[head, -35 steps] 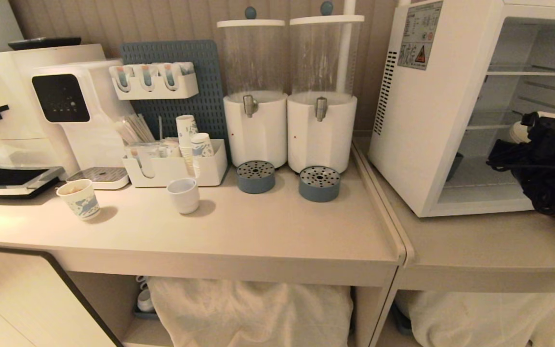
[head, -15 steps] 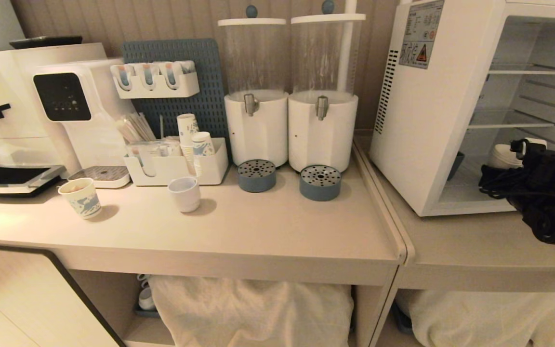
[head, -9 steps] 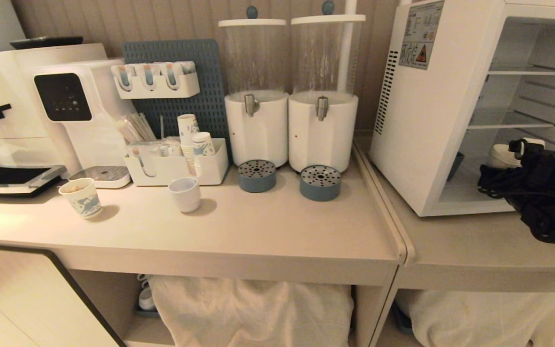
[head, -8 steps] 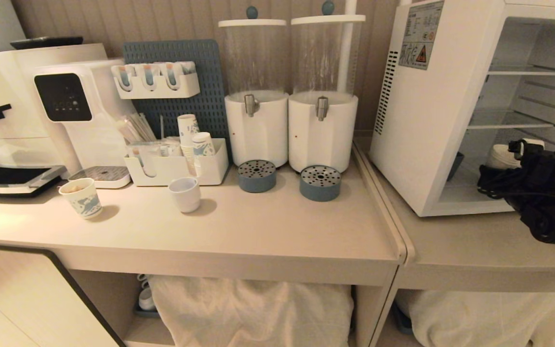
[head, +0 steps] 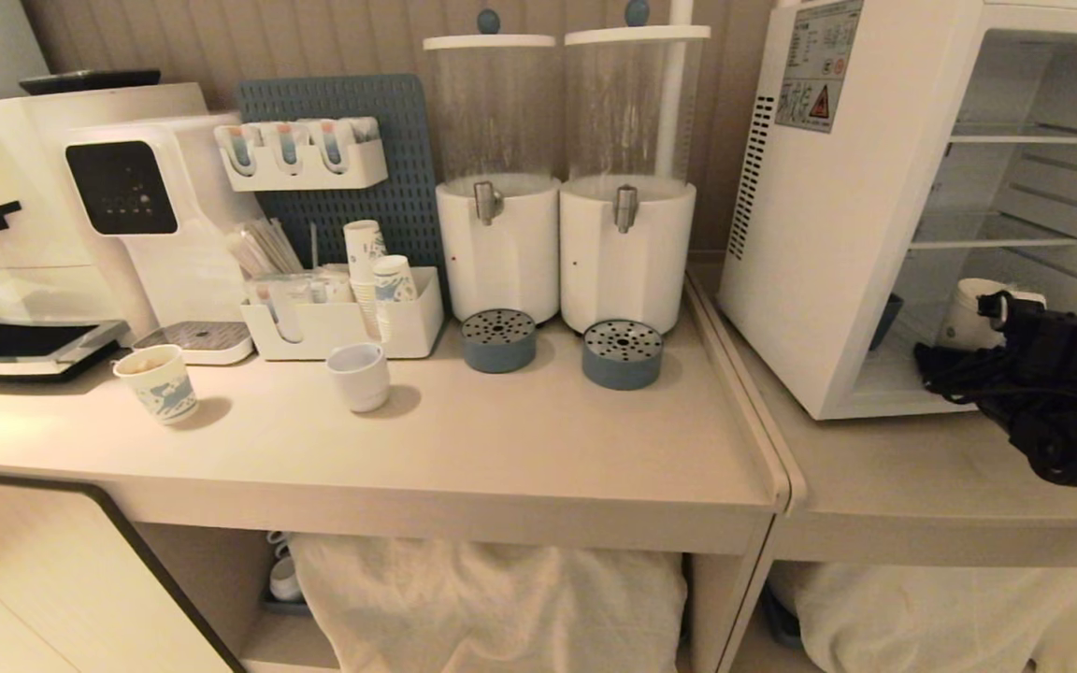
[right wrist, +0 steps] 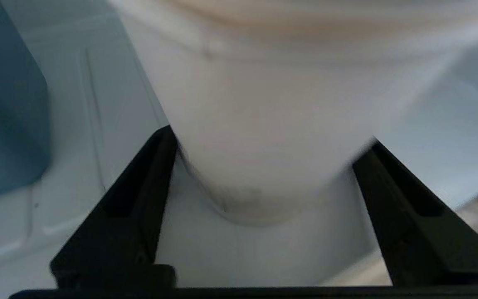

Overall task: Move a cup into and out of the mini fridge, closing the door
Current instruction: Put the paper cup in the freezer

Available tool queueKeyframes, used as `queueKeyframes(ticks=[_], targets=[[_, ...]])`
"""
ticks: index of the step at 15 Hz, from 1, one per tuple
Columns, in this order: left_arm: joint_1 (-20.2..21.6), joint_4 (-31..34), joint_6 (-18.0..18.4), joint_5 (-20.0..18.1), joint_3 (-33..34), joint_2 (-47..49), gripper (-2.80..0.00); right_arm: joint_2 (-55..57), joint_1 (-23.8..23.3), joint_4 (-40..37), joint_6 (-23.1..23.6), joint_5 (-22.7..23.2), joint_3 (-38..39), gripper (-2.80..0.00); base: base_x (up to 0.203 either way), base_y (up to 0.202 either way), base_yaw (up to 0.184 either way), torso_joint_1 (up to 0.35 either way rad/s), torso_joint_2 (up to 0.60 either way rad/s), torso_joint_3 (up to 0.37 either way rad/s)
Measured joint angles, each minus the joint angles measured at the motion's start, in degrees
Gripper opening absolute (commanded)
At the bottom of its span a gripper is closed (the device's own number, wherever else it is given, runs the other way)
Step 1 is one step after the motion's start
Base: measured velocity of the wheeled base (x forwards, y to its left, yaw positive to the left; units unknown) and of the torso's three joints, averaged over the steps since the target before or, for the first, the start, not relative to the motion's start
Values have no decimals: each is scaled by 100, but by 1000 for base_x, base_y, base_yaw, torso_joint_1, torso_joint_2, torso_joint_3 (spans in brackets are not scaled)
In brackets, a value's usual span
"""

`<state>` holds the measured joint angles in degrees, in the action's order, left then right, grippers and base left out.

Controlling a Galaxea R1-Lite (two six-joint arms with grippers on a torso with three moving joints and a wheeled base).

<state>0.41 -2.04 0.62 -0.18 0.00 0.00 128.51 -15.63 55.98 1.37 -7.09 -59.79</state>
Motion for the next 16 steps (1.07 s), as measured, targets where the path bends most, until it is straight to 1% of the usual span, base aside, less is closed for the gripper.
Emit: queueKeyframes(ticks=[4,7,11,14,16], targets=[[0,1,0,0,0,0,0,-455,-10,-54,-14,110,332,0,0,0,0,0,0,0],[0,-2,0,2,0,0,0,-1193,-10,-274,-32,427,754,0,0,0,0,0,0,0],[0,-13,-2,-2,0,0,0,-2503,-3,-602,-54,686,1499,0,0,0,0,0,0,0],[0,-33,-33,15,0,0,0,-3746,1,-1362,-154,974,1864,0,0,0,0,0,0,0],[2,-30,-35,18,0,0,0,-4789,33,-2291,-294,1367,1906,0,0,0,0,0,0,0]])
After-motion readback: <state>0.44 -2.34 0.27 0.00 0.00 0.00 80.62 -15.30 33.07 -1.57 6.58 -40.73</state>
